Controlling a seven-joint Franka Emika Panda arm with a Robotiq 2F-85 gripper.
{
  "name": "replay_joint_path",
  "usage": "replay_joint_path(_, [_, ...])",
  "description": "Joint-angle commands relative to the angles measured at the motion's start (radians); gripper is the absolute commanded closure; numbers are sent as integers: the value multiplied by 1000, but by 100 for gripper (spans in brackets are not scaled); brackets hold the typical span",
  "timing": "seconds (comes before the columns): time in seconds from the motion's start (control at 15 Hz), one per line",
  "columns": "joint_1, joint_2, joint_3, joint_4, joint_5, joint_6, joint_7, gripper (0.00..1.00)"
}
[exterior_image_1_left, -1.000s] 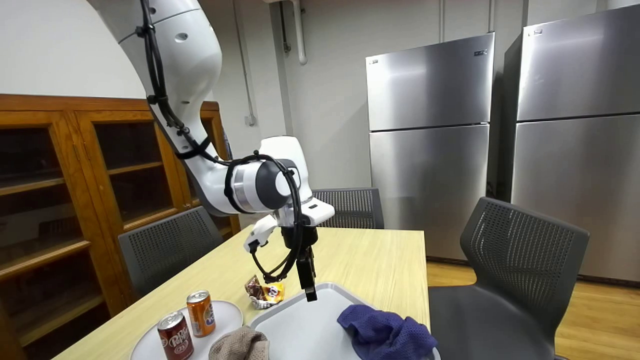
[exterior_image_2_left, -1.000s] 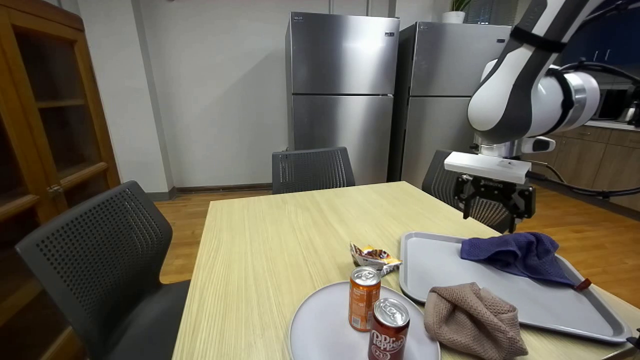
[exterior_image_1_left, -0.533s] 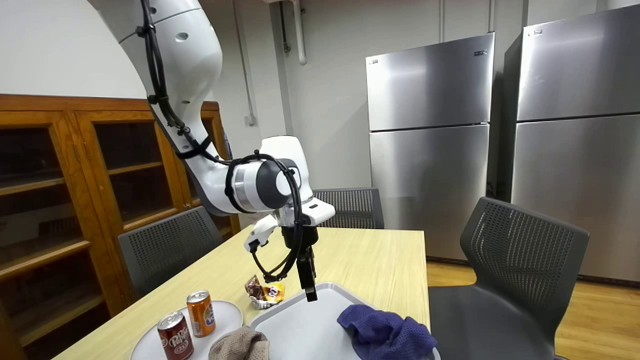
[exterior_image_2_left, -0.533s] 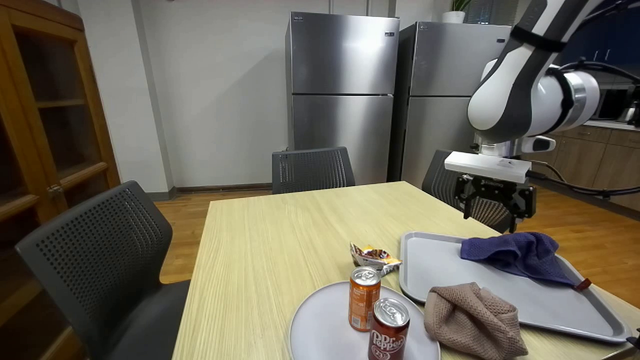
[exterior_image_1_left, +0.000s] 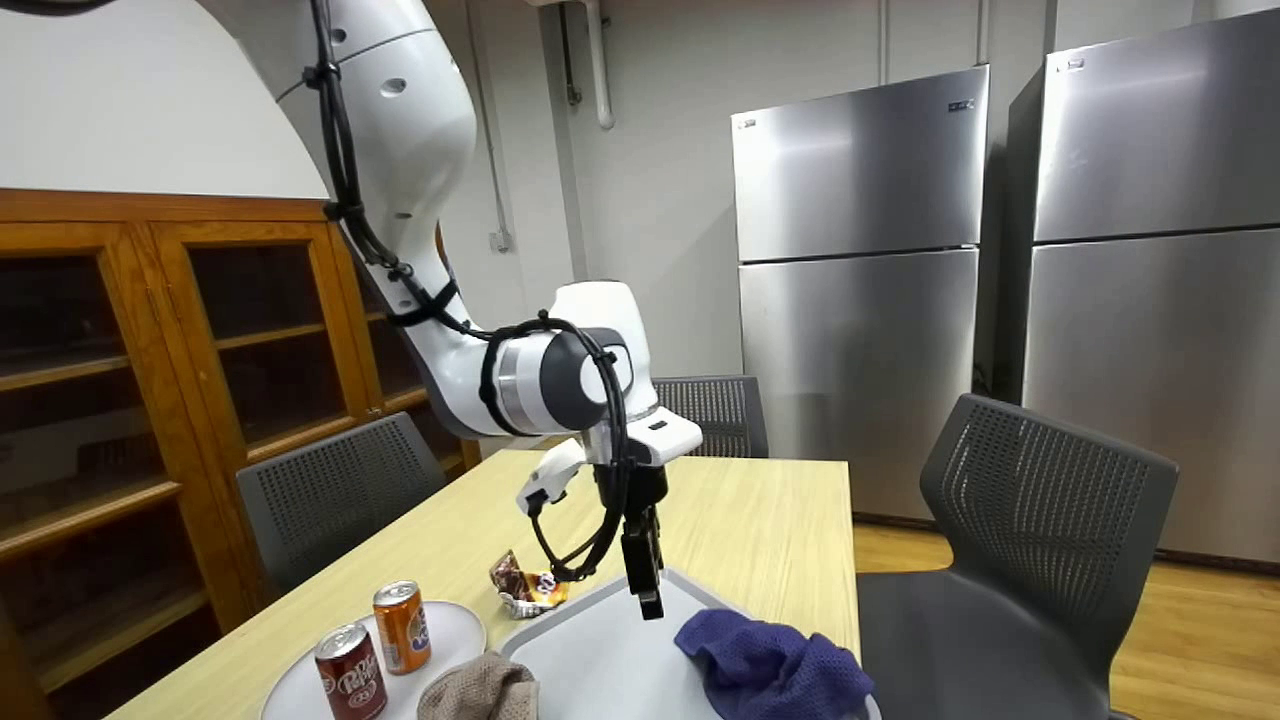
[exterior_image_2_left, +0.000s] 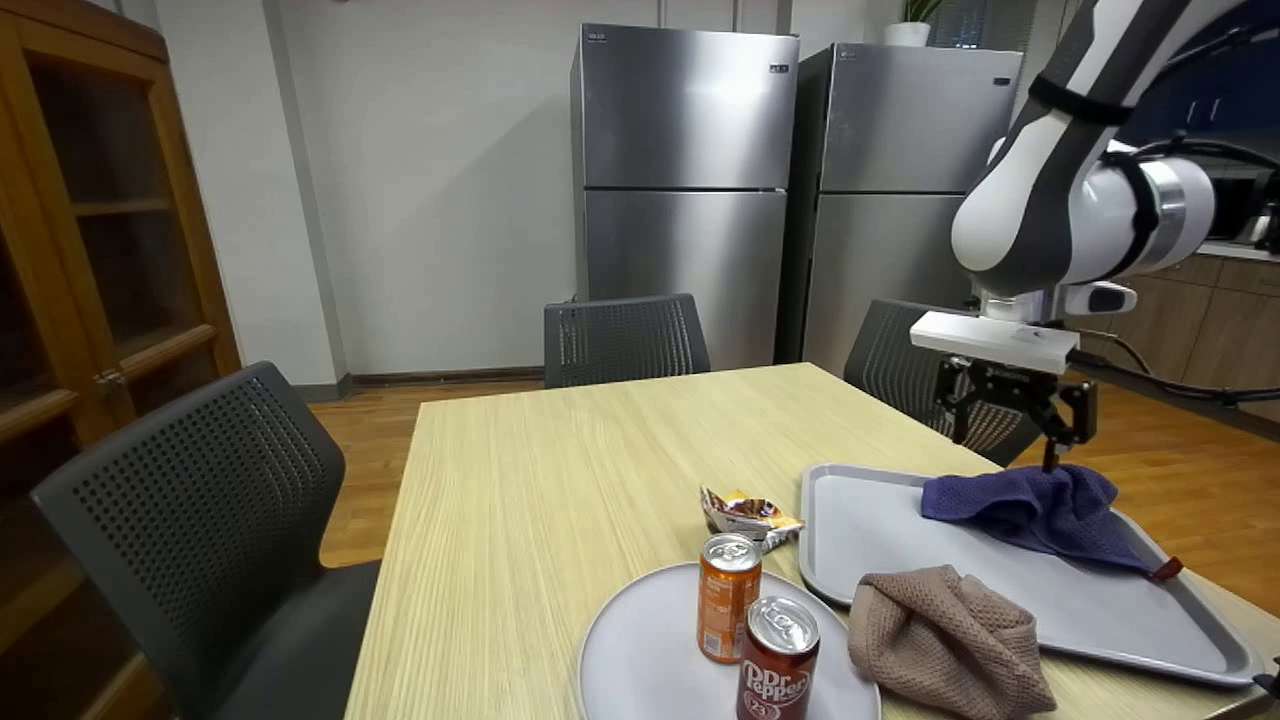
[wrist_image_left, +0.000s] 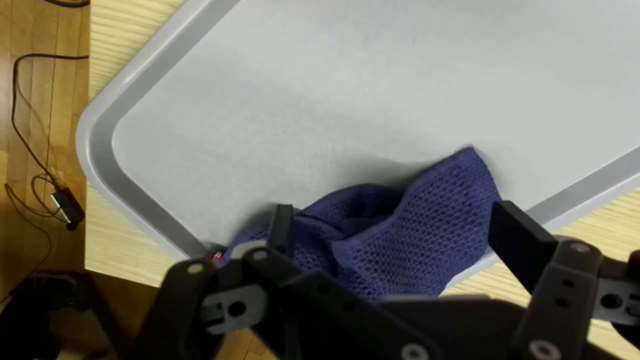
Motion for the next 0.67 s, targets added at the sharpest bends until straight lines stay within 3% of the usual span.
replay_joint_path(0.0, [-23,44,-20,45,11,16,43,0])
replay_joint_path(0.33, [-30,110,-54,92,15,12,74,0])
replay_joint_path(0.6, [-68,171,-33,134,37,13,6,0])
